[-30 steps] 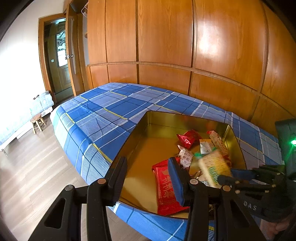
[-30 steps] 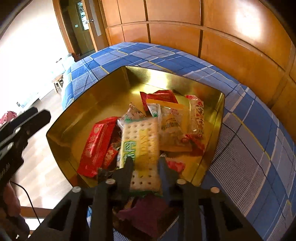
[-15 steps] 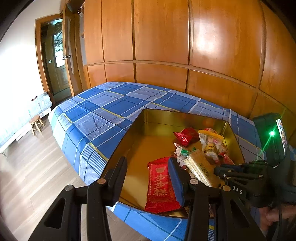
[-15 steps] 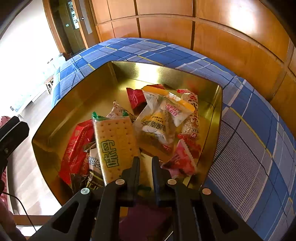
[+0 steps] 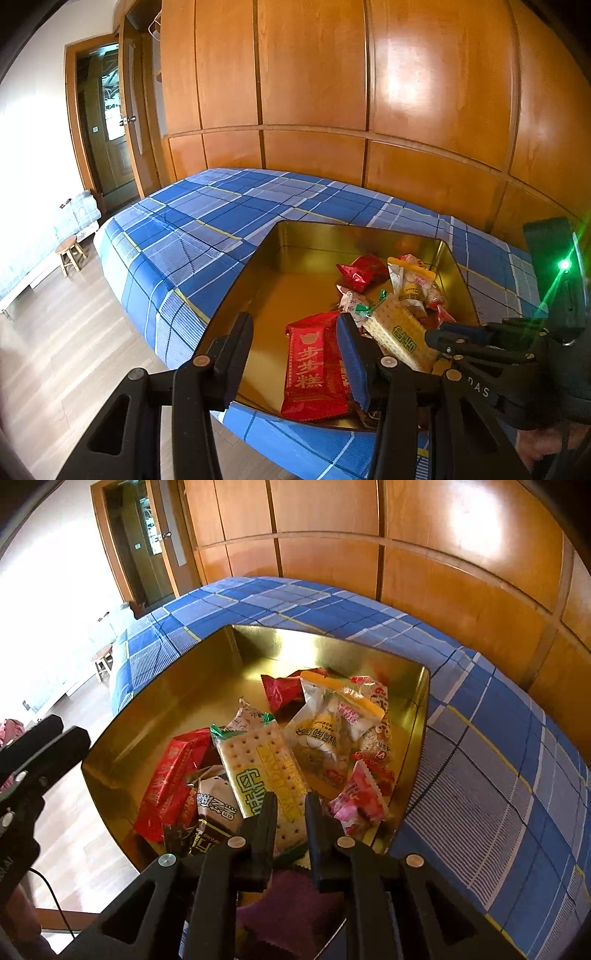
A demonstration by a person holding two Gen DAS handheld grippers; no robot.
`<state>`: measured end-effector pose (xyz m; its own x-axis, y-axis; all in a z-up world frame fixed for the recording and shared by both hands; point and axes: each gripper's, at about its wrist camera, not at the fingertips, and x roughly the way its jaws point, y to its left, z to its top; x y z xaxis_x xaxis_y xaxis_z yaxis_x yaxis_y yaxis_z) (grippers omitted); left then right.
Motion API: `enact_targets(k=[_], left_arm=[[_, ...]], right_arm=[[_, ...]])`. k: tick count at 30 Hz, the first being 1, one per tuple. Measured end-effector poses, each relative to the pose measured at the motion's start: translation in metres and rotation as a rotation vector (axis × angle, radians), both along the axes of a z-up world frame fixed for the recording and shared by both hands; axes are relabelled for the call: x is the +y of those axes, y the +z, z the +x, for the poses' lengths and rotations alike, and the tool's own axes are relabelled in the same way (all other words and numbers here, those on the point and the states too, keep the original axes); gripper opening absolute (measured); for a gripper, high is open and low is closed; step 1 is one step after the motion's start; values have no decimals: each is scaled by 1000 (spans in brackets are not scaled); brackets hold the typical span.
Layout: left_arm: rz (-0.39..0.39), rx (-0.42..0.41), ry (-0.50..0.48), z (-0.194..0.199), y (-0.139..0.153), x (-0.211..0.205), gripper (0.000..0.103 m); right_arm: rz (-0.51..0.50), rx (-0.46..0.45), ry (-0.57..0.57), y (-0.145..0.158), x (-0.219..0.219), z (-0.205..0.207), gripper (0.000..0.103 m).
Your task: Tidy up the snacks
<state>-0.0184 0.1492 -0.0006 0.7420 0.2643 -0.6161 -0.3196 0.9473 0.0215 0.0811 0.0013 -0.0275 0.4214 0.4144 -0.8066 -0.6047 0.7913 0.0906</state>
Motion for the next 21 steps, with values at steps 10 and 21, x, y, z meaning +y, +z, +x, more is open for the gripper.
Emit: enact_targets(k=[10,21], left_arm=[[11,-5,-22,-1,3,-11,51],[18,-31,-99,-8,12,-40,58]], right_arm=[[49,-71,-66,19,-22,-19,21],[88,-130,-193,30,-68,-46,26]])
